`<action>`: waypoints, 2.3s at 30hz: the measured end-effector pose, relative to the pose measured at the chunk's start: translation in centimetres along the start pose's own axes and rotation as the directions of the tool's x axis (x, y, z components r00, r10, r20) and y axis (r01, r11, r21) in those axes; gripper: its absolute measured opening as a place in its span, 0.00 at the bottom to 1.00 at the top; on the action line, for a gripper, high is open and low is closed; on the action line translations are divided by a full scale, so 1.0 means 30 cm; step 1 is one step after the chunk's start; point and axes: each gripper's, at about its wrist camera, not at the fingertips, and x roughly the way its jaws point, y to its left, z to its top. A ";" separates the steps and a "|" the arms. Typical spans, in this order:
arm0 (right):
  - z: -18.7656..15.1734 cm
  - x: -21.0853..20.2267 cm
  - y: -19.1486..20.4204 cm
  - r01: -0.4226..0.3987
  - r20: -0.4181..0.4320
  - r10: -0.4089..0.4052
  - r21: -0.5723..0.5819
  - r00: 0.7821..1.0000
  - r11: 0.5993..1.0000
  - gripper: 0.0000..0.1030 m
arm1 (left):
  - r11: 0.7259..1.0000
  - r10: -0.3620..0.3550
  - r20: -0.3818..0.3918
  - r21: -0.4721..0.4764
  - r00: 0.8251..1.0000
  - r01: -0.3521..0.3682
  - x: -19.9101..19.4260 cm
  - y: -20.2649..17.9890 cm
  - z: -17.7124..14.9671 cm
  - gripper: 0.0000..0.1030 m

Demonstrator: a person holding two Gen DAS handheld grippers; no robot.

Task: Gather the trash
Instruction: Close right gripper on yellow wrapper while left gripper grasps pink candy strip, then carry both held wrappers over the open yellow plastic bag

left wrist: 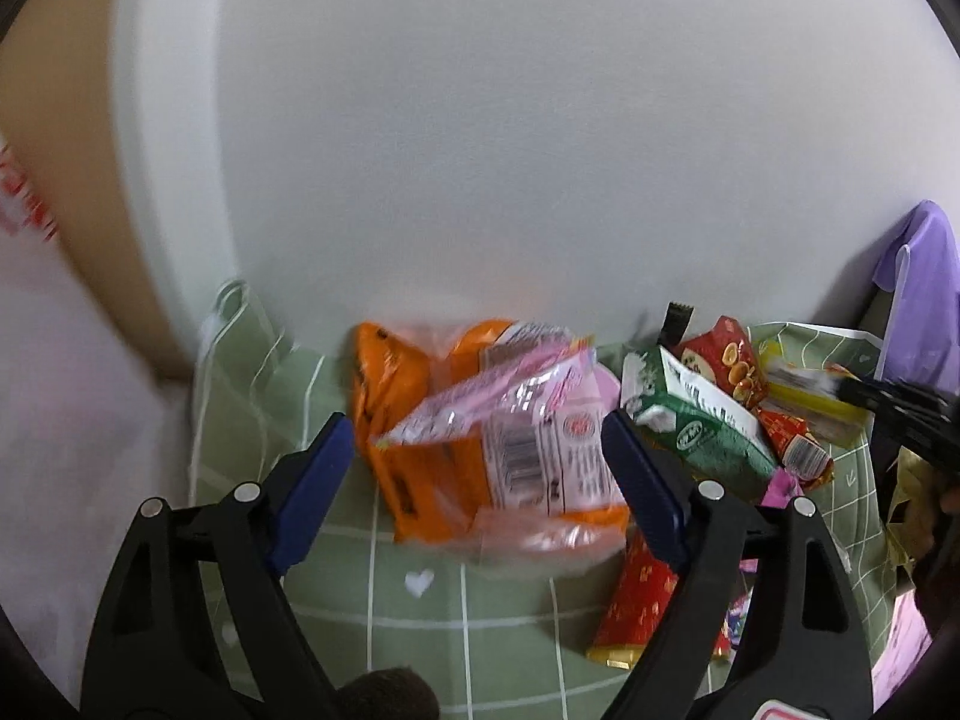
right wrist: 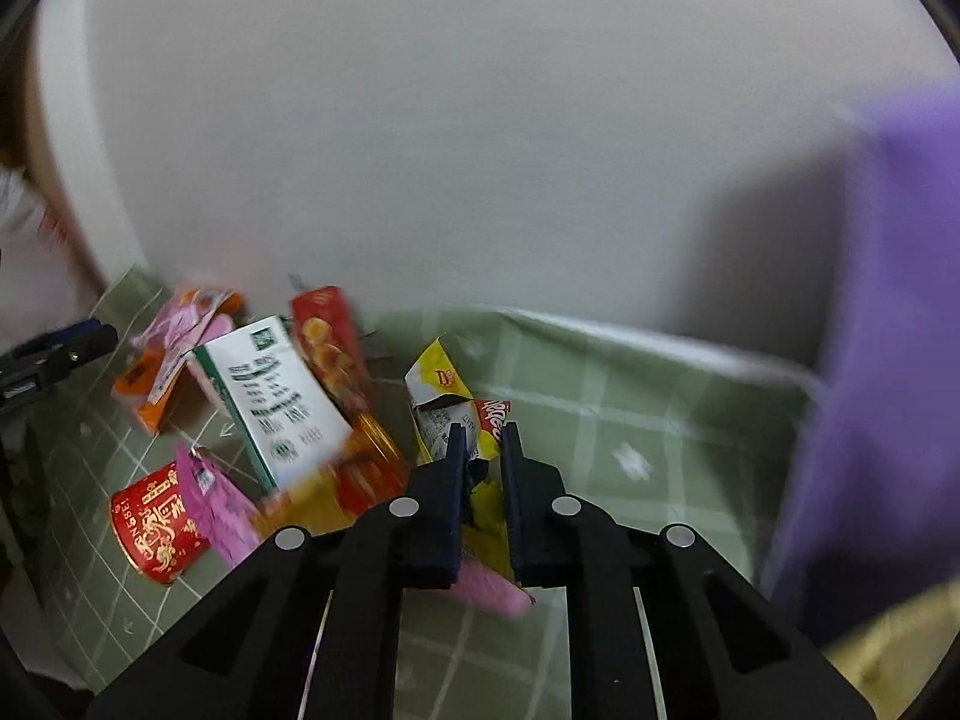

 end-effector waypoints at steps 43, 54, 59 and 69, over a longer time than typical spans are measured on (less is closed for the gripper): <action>-0.236 -0.671 -0.204 0.229 0.203 -0.286 0.265 0.936 0.937 0.11 | 0.837 -0.501 -0.041 0.230 0.864 0.497 -0.161 -0.578 0.180 0.21; -0.346 -1.022 -0.452 0.402 0.244 -0.518 0.399 0.820 0.824 0.11 | 0.622 -0.656 -0.158 0.441 0.738 0.647 -0.269 -1.137 0.128 0.21; -0.428 -1.101 -0.531 0.433 0.220 -0.569 0.455 0.792 0.778 0.11 | 0.506 -0.702 -0.266 0.468 0.661 0.725 -0.322 -1.299 0.061 0.22; -0.474 -1.070 -0.619 0.383 0.202 -0.523 0.476 0.828 0.791 0.11 | 0.447 -0.519 -0.487 0.546 0.702 0.709 -0.133 -1.613 -0.115 0.22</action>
